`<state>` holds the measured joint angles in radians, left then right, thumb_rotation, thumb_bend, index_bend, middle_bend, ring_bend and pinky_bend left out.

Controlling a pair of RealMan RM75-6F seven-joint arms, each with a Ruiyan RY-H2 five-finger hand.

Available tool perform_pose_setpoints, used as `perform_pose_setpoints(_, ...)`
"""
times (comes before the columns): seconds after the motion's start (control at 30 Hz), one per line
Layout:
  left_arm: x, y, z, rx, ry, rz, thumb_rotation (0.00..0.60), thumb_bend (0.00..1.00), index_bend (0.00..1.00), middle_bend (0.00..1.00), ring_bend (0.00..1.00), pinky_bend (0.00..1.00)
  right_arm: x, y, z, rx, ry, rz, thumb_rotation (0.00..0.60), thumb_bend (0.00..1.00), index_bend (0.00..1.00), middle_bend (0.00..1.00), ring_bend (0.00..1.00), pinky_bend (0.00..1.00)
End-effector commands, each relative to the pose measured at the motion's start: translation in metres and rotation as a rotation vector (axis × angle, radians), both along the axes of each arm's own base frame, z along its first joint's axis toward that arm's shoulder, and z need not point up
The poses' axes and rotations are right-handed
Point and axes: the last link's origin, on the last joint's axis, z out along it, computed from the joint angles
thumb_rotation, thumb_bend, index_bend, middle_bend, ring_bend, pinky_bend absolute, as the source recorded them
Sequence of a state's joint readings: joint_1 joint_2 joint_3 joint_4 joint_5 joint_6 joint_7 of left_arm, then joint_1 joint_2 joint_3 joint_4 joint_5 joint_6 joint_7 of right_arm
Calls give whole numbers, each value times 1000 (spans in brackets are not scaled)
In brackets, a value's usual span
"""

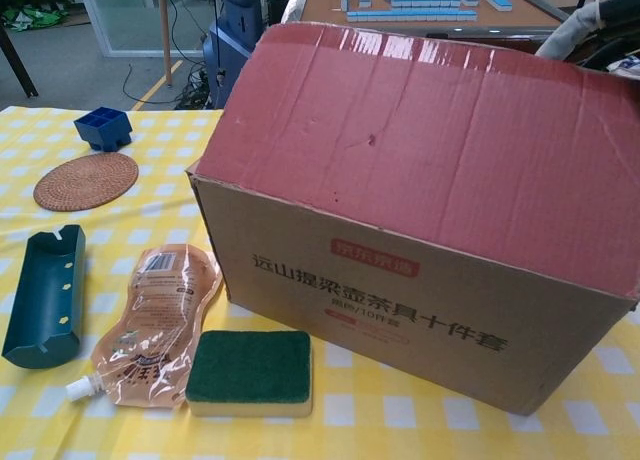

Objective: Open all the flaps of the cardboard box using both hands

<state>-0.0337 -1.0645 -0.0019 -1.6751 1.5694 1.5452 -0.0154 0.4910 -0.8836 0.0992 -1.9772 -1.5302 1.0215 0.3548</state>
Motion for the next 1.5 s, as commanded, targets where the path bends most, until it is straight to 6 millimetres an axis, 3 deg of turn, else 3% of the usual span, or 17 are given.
perform_pose_setpoints(0.03,2,1,-1,-3,2,-6,600,354,372,186,89,0,-1,9,13,45,-132,-34,600,1000,299,227,115,157)
perform_pose_setpoints(0.43,4,2,1,1,-9,-9,600,354,371,186,89,0,0,22,14,302,-488,-115,600,1000,299,227,115,157)
perform_pose_setpoints(0.67,2,1,4,5,-9,-4,600,354,373,186,88,0,-4,32,16,418,-593,-118,600,1000,299,228,115,157)
perform_pose_setpoints(1.5,3,0,6,15,-8,-14,600,354,372,186,88,0,-4,54,25,581,-675,-79,600,1000,299,232,115,157)
